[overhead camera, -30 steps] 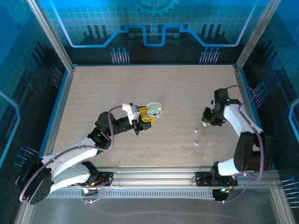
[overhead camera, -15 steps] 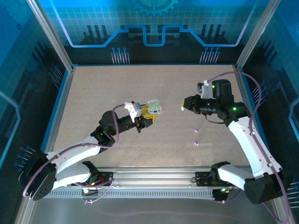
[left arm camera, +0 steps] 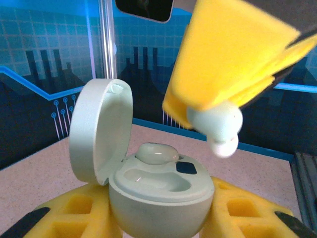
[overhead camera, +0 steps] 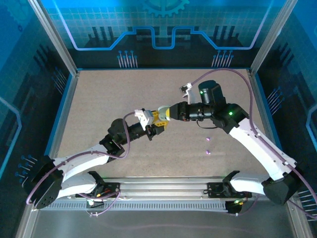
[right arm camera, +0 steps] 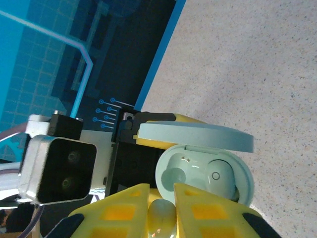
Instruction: Insert wireless bluetooth earbuds into charging case
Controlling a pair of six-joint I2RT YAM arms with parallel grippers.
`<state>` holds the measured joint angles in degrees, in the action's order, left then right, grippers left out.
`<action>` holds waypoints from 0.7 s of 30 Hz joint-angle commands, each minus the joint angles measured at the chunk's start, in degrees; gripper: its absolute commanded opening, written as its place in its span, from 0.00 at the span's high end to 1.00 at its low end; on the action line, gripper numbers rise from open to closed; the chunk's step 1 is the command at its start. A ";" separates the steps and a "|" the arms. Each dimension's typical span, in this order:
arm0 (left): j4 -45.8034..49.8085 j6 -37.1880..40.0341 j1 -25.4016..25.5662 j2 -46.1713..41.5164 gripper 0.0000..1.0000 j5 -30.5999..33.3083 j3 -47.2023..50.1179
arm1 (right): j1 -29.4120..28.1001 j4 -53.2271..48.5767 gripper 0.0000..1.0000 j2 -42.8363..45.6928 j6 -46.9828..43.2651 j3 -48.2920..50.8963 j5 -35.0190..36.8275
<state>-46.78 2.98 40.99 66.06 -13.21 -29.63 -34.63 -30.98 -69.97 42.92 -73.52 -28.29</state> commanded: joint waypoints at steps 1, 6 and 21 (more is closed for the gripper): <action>-4.01 1.61 0.63 0.20 0.74 1.87 -0.07 | -1.85 2.86 0.81 -0.99 1.23 -2.23 2.31; -3.84 1.76 0.79 0.12 0.74 1.88 -0.06 | -2.87 4.90 0.81 -1.14 2.46 -2.07 3.68; -3.79 1.85 1.26 0.05 0.74 1.83 -0.61 | -4.26 5.17 0.81 -2.14 3.26 -2.24 7.11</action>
<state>-48.01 3.42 41.60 66.06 -12.14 -29.63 -37.76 -26.48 -71.33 46.11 -73.65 -22.52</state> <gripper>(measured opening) 0.364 0.195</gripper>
